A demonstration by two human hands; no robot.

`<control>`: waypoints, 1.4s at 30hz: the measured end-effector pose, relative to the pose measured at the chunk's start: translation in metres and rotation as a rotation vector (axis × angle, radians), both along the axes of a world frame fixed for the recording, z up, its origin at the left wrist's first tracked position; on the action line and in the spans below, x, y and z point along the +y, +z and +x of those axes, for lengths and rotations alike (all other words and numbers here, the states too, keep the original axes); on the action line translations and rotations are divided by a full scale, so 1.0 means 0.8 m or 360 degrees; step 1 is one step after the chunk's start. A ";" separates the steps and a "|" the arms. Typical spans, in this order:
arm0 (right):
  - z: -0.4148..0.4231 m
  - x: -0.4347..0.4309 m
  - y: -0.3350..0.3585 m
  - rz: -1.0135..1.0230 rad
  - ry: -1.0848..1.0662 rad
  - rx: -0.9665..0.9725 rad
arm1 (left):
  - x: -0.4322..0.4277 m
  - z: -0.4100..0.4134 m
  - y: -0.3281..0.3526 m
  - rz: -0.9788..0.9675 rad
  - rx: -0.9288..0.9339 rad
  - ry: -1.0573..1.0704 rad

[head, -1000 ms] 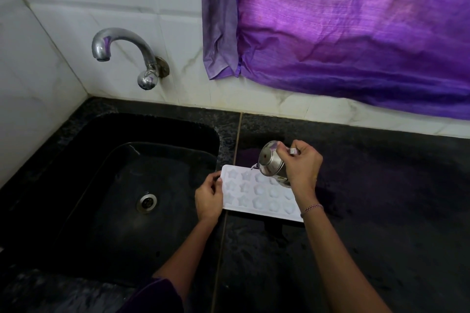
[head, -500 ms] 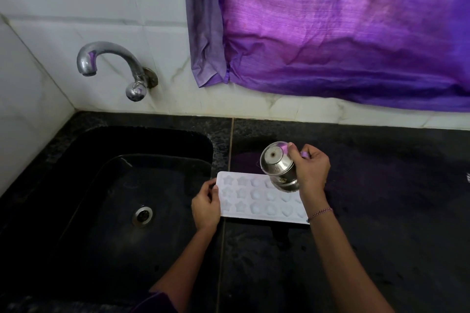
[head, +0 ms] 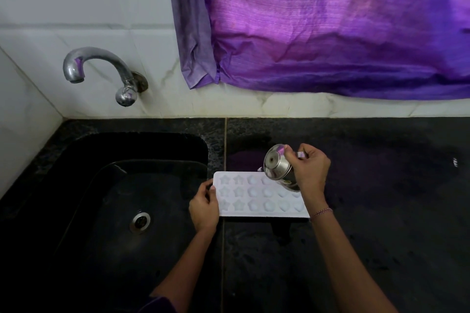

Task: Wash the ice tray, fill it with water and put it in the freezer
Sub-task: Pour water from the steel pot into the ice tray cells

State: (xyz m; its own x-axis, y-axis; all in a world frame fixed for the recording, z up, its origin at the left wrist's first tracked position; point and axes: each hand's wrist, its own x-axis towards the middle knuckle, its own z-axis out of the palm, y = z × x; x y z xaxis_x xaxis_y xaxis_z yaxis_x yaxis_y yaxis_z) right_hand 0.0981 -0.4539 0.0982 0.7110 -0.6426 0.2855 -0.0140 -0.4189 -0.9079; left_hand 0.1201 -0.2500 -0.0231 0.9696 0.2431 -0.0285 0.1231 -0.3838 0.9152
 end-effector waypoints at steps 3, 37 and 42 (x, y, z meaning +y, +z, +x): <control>-0.002 0.001 -0.001 -0.0041 -0.0007 0.0007 | 0.000 0.000 0.000 0.0011 -0.0010 -0.0004; -0.013 -0.016 -0.006 0.0404 -0.0303 -0.0026 | 0.000 0.003 -0.004 0.0011 -0.0028 -0.0013; -0.018 -0.020 -0.007 0.0267 -0.0289 -0.0014 | 0.001 0.002 -0.002 -0.0028 -0.0029 -0.0030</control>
State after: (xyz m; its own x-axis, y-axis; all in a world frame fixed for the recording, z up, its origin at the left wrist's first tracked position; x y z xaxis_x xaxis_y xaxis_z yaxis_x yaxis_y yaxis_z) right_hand 0.0836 -0.4702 0.0923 0.5776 -0.7985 0.1695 -0.0671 -0.2534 -0.9650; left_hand 0.1214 -0.2495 -0.0249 0.9744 0.2244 -0.0148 0.0993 -0.3699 0.9238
